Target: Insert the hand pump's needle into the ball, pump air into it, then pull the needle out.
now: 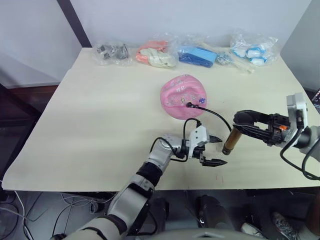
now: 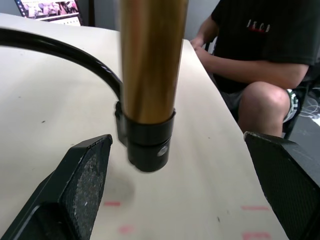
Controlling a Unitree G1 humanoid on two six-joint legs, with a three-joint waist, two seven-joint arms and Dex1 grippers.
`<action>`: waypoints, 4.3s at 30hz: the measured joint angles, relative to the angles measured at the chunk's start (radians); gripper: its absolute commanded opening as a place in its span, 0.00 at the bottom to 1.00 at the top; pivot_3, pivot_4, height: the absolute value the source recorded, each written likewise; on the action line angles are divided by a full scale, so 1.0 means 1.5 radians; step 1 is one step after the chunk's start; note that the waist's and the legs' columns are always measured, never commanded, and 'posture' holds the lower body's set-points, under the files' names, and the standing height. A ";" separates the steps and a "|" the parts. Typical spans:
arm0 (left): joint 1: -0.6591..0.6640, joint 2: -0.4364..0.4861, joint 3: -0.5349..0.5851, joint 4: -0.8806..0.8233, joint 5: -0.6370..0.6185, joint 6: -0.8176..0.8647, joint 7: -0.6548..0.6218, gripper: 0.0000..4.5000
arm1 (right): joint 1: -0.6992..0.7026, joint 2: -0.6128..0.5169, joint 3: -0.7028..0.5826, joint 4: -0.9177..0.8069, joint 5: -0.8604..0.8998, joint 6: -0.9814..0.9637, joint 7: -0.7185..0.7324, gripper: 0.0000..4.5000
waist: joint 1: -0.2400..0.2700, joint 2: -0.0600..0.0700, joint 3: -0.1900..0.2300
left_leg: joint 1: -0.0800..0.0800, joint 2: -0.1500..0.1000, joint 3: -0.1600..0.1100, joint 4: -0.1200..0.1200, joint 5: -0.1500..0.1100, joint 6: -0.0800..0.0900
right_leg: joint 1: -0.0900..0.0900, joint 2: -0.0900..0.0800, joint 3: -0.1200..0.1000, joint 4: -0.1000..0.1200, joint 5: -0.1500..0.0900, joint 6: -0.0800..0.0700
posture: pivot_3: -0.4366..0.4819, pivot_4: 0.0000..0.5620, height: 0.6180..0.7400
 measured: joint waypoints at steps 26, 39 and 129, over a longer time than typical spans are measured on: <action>-0.002 -0.036 0.007 0.060 0.031 -0.076 0.091 0.24 | -0.018 0.014 0.000 -0.021 0.027 0.035 -0.040 0.47 | 0.001 0.000 0.000 | 0.000 0.000 0.000 0.000 0.000 0.000 | 0.000 0.000 0.000 0.000 0.000 0.000 | 0.48 0.27 1.00; -0.073 -0.068 0.028 0.212 0.039 -0.165 0.084 0.25 | -0.018 0.014 -0.007 -0.002 0.016 0.033 -0.036 0.47 | 0.001 0.000 0.000 | 0.000 0.000 0.000 0.000 0.000 0.000 | 0.000 0.000 0.000 0.000 0.000 0.000 | 0.48 0.27 1.00; -0.121 -0.082 0.036 0.381 0.191 -0.269 0.197 0.25 | -0.132 -0.132 -0.114 -0.044 0.159 0.237 -0.107 0.47 | 0.002 0.000 -0.002 | 0.000 -0.001 0.000 0.000 0.000 0.000 | 0.000 -0.001 0.000 0.000 0.000 0.001 | 0.48 0.27 1.00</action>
